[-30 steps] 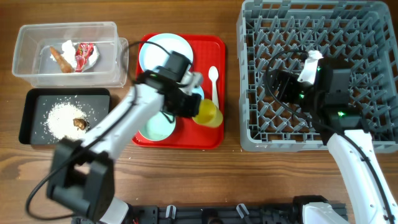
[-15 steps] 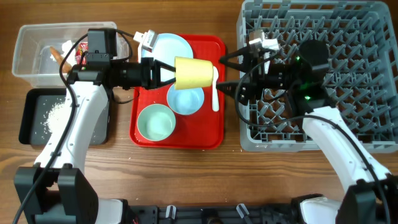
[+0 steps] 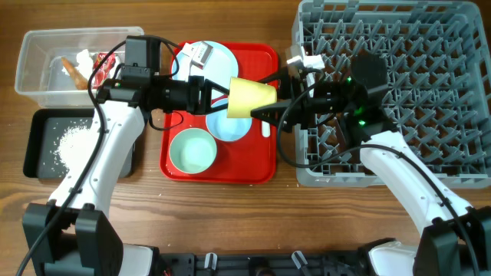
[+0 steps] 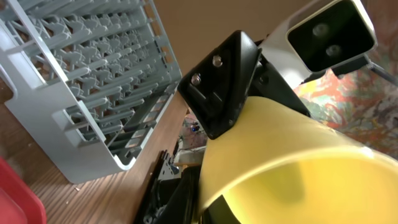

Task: Sort waste into correct bins and load items into the dishwasher rack
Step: 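Lift the yellow cup with the left gripper and hand it to the right gripper, then place the yellow cup into the dish rack with the right gripper, then grasp the blue bowl with the right gripper and place it in the rack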

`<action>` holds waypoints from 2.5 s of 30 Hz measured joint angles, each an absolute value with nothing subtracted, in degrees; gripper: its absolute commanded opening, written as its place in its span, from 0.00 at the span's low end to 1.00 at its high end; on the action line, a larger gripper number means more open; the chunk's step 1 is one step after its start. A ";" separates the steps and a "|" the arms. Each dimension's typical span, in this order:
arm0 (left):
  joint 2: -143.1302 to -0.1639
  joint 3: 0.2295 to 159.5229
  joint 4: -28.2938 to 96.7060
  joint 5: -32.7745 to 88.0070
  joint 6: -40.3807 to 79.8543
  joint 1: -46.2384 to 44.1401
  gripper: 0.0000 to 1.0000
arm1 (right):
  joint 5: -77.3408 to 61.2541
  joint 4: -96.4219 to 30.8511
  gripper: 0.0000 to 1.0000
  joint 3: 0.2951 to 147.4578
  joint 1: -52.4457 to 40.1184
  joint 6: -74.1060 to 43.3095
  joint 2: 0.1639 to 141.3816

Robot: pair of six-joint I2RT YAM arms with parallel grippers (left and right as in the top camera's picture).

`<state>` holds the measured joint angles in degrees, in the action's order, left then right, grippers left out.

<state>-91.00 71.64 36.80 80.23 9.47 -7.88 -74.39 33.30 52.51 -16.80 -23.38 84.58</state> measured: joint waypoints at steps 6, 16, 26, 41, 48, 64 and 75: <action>-90.85 71.64 36.64 77.82 9.72 -7.90 0.23 | -74.32 33.23 0.40 52.51 -16.78 -24.01 84.66; -90.85 71.64 38.44 59.72 9.72 -7.88 0.31 | -58.33 6.13 0.37 52.90 -4.40 -25.89 84.97; -90.85 71.64 41.25 26.55 9.72 -7.88 0.34 | -22.98 -53.71 0.36 75.70 -4.51 -18.46 80.66; -90.85 71.64 42.65 15.66 9.72 -7.88 0.39 | 1.39 -77.49 0.36 76.14 -4.51 -22.61 89.36; -90.85 71.64 43.31 15.64 9.72 -7.88 0.44 | -2.76 -77.30 0.79 76.09 -4.51 -19.33 92.60; -90.85 71.64 42.83 14.37 10.96 -7.77 0.53 | -11.66 -60.99 0.71 88.73 -12.49 -15.27 92.71; -90.83 71.64 44.38 12.43 19.46 5.74 1.00 | -10.68 -44.99 0.43 89.21 -32.34 -33.89 118.63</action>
